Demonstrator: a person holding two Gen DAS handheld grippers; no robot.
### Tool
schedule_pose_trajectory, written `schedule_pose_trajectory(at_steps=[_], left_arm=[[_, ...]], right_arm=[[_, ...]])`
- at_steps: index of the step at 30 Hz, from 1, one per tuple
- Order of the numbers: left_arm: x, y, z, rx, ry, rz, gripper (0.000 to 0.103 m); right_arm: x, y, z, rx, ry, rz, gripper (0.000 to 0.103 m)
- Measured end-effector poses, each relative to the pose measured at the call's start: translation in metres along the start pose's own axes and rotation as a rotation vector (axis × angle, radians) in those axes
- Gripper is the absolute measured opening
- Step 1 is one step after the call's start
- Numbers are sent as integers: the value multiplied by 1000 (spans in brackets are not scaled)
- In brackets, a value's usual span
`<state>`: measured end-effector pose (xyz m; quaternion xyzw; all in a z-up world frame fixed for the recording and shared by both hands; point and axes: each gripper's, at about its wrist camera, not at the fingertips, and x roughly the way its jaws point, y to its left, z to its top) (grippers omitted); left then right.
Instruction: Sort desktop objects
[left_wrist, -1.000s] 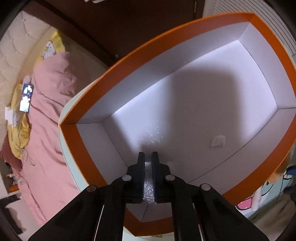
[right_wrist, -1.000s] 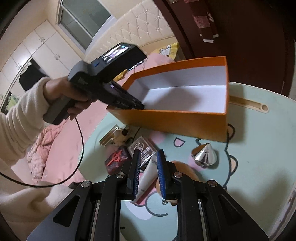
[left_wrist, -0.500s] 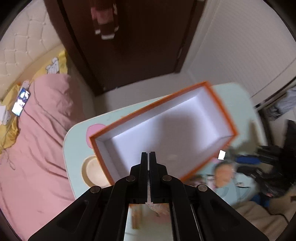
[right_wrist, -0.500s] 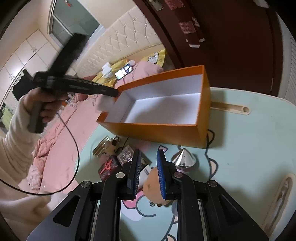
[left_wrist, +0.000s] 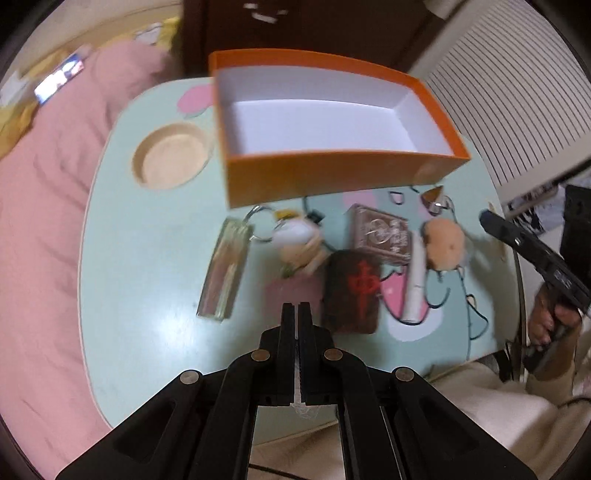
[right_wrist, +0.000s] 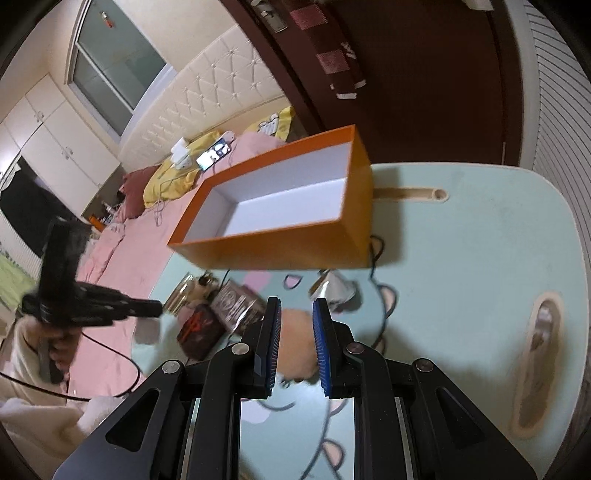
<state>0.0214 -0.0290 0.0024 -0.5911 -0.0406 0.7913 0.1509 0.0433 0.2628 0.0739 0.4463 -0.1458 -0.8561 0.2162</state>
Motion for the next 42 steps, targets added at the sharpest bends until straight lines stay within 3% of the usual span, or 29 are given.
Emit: schedule_pose_trajectory(at_steps=[4,5,7,8,12,16,21,24,30,33,36,40,42], left_arm=[[9,0,-7,10,-82,10,5],[11,0,-7,7,-108,8,11],[7,1,-7,0,-151,-20,47],[3,2,-7,-7,-172,-43,49],[-23,21,0,-67,-266,-118,52],[-37,52,25,-196,-388,-75,55],[-1,67,58,-284,-326,-139,55],[17,61,67,-283,-292,-187,55],[25,57,80,-271,-311,-161,58],[18,67,73,-306,-331,-187,58],[-7,70,56,-299,-397,-129,58],[-45,57,18,-192,-434,-72,84],[-54,50,-8,-152,-434,-40,85]], right_arm=[[4,15,-7,-24,9,-8,19],[4,19,-7,-35,8,-16,19],[3,26,-6,-55,-9,-39,20],[1,28,-4,-57,-20,-41,20],[-8,32,5,-59,-66,-49,20],[-10,16,22,19,-121,-90,25],[10,-14,39,171,-152,-124,25],[22,-16,44,195,-157,-136,31],[27,-12,50,186,-133,-123,32],[24,-10,48,175,-137,-147,32],[18,-8,45,167,-152,-183,32],[-2,22,30,20,-172,-278,32],[-12,44,15,-79,-167,-337,32]])
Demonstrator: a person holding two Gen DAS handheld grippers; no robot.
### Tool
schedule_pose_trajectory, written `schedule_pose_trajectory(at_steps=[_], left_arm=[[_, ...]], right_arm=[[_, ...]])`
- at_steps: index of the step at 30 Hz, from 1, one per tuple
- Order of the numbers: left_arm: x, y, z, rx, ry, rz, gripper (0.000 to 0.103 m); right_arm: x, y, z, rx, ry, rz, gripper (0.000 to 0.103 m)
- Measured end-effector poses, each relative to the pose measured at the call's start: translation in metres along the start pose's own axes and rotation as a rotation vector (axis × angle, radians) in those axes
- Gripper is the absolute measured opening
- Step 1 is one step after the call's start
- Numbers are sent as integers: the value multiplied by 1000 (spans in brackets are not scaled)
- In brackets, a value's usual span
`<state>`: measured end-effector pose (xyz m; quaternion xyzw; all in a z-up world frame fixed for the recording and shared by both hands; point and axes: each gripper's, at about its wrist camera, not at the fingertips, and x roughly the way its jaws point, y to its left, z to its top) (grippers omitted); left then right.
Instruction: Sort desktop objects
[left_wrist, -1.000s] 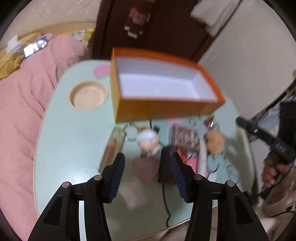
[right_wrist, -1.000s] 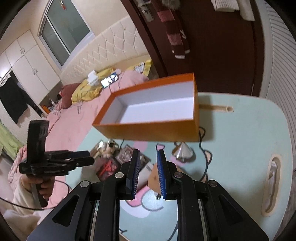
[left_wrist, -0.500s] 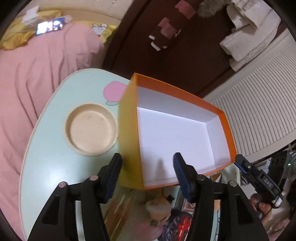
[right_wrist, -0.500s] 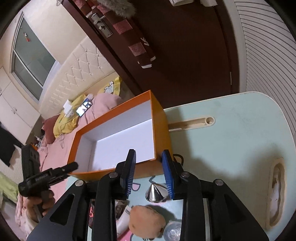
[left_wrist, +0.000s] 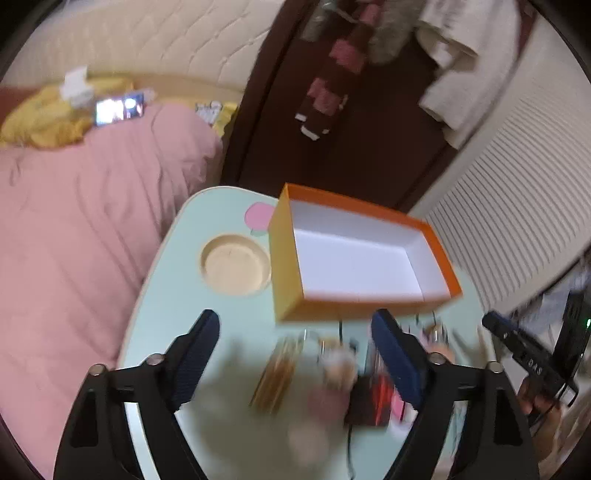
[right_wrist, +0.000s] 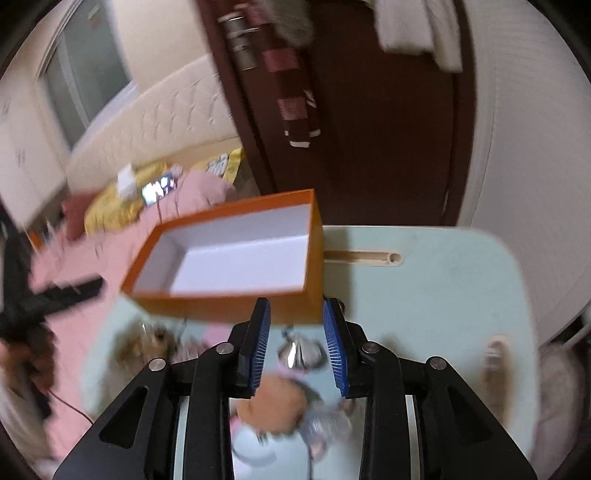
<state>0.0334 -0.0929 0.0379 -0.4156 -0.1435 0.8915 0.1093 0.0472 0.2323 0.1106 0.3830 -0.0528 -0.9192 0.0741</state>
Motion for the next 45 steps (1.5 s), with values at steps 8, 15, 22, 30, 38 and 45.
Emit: schedule_pose_trajectory(at_steps=[8,15,22,30,38,45], left_arm=[[-17,-26,-84,101,82,91,85],[10,-42,-97,157,116,221,85],[29,-39,-107,151,176,291,88],[37,-36,-109,158,194,289,102],[49,-52,-105,116,187,319,102],[49,-55,-105,120,192,317,103]], right_arm=[[-27,53,-78,-178,119,-66,32],[-18,48,-102,-117,189,-106,32],[-8,40,-106,-91,208,-194,45],[-6,37,-110,-86,211,-187,67],[-2,40,-113,-101,219,-180,81],[3,36,-114,-99,237,-181,102]])
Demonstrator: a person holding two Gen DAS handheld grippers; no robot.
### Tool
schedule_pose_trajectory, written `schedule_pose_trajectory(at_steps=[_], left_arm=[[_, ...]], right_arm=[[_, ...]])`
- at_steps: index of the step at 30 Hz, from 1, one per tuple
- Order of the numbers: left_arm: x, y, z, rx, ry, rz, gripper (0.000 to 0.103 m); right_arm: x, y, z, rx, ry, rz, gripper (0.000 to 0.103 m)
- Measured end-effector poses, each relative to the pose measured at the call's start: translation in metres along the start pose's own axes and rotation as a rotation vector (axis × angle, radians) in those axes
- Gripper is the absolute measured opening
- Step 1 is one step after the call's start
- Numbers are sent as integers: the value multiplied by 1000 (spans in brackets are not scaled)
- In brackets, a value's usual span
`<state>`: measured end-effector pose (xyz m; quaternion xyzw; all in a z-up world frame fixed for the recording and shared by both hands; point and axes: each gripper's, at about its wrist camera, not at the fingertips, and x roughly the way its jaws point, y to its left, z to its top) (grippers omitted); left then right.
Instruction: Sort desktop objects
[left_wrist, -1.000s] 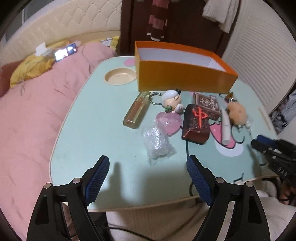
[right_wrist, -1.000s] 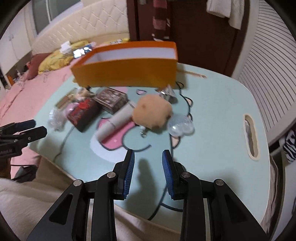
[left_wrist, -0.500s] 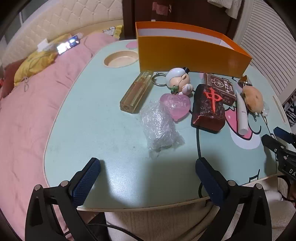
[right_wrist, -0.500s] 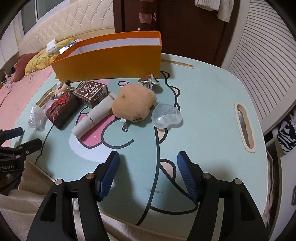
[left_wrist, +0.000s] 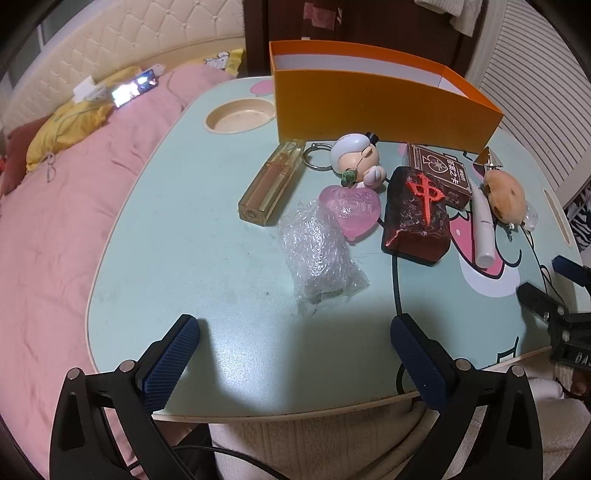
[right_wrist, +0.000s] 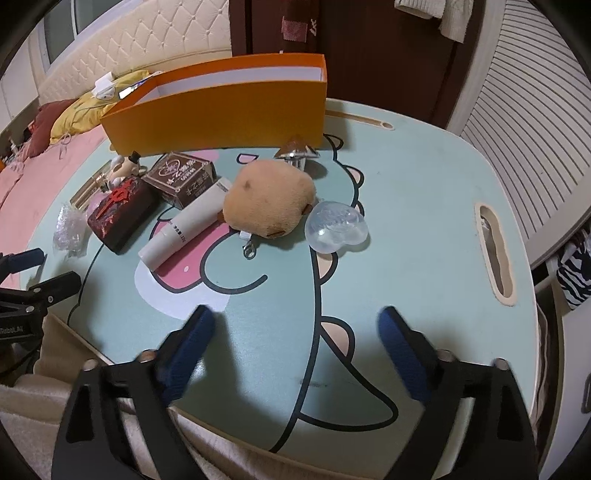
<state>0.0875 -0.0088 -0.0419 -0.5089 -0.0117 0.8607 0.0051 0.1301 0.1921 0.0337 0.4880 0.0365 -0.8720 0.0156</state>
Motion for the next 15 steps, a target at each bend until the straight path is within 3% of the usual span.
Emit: schedule_pose_trajectory(at_steps=[15], left_arm=[[-1,-1,-1,-10,-1,4,103]], right_arm=[[1,1,-1,-31,-16,19,103]])
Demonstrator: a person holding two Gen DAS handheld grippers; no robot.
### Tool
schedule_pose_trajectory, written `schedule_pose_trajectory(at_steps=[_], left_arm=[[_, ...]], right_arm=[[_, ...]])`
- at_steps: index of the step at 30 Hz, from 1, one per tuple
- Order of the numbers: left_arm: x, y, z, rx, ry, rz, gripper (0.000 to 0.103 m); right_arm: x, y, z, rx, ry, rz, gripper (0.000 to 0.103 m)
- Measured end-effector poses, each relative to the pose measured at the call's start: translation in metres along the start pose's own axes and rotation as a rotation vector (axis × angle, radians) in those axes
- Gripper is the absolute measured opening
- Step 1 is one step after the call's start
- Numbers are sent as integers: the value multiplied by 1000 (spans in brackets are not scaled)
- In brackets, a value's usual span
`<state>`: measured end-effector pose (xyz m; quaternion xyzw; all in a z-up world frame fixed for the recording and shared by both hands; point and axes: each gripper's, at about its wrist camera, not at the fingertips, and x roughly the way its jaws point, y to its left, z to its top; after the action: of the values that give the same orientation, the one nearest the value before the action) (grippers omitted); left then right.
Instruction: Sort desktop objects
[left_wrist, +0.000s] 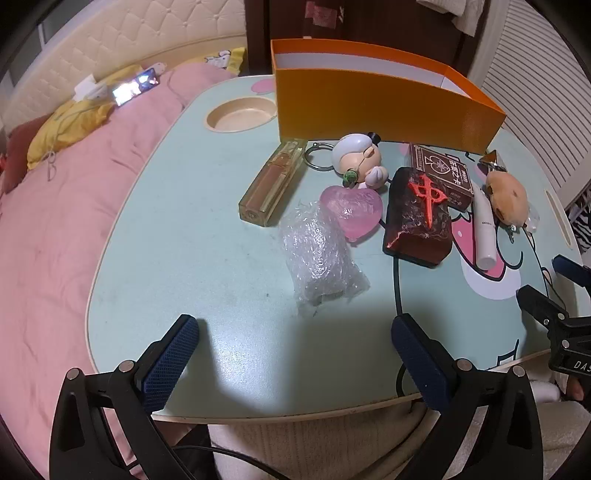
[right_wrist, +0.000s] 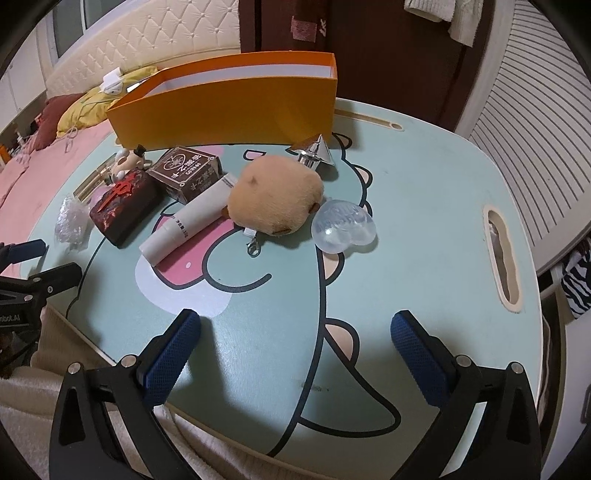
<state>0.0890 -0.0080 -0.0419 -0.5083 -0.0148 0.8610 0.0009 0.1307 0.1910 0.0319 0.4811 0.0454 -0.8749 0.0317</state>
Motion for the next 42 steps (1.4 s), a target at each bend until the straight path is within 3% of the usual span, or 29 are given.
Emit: schedule_pose_trajectory(at_steps=[6,9,12,15,17,21,27,29,30,38,42], left_arm=[[-3,5,0,-9,-14,-24,101],[-20,18,-2,-58,-98,-82,84],[-36,27,-2,-64,-190,-99,84],[-41,25,-5,-6,-246,-88,83],[-40,20,-6,45,-255,-96,81],[-29,13,-3,83,-255,-132,61],[-14,5,6,115,-263,-75,60],[-11,3,5,126,-275,-88,47],[-10,2,5,131,-282,-92,32],[-26,10,-8,84,-393,-106,32],[-32,9,-12,91,-430,-93,32]], right_arm=[[1,0,1,-1,-4,3,103],[1,0,1,-1,-8,5,103],[0,0,1,0,-12,7,103],[1,0,1,0,-15,8,103],[0,0,1,-1,-17,9,103],[0,0,1,-1,-19,11,103],[1,0,2,1,-19,14,103],[1,0,2,0,-19,14,103],[1,0,2,-2,-21,14,103],[-3,-7,4,16,-46,41,103],[-18,-32,9,134,-166,103,101]])
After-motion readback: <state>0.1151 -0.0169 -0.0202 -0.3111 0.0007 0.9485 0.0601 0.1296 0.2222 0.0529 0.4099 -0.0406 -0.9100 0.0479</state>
